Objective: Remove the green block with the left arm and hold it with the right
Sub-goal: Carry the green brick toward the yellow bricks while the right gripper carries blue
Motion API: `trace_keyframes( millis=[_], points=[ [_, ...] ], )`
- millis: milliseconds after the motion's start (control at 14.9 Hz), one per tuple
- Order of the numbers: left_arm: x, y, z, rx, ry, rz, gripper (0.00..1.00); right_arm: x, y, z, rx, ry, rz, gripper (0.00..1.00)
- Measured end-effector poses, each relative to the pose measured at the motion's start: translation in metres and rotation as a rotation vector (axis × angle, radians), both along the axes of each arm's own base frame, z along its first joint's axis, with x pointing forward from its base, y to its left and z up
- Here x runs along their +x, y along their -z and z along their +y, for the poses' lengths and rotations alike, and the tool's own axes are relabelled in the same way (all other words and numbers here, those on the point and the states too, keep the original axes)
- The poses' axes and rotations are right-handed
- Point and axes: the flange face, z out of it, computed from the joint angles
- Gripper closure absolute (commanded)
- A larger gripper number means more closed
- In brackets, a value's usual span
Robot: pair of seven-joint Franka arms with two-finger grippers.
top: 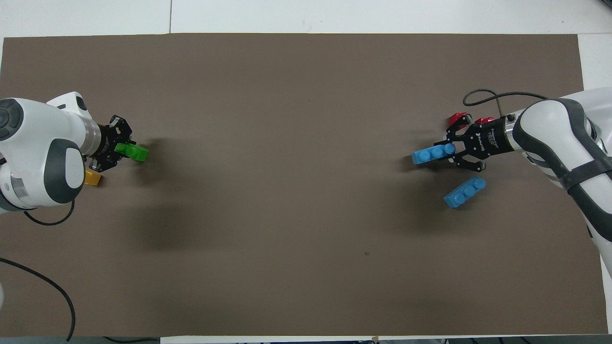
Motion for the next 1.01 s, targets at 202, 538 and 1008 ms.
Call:
trace_keyframes(
  millis=[202,538,1008],
  points=[
    [0.001,-0.001,0.005,0.001,-0.001,-0.003,1.00,0.000,0.004,0.005,-0.010,0.000,-0.008,1.00],
    [0.002,0.015,0.015,-0.001,-0.016,0.012,1.00,-0.001,0.011,0.009,-0.031,0.012,-0.025,1.00],
    [0.003,0.018,0.017,-0.002,-0.010,0.016,0.00,-0.002,0.013,0.013,-0.039,0.011,-0.030,0.49]
  ],
)
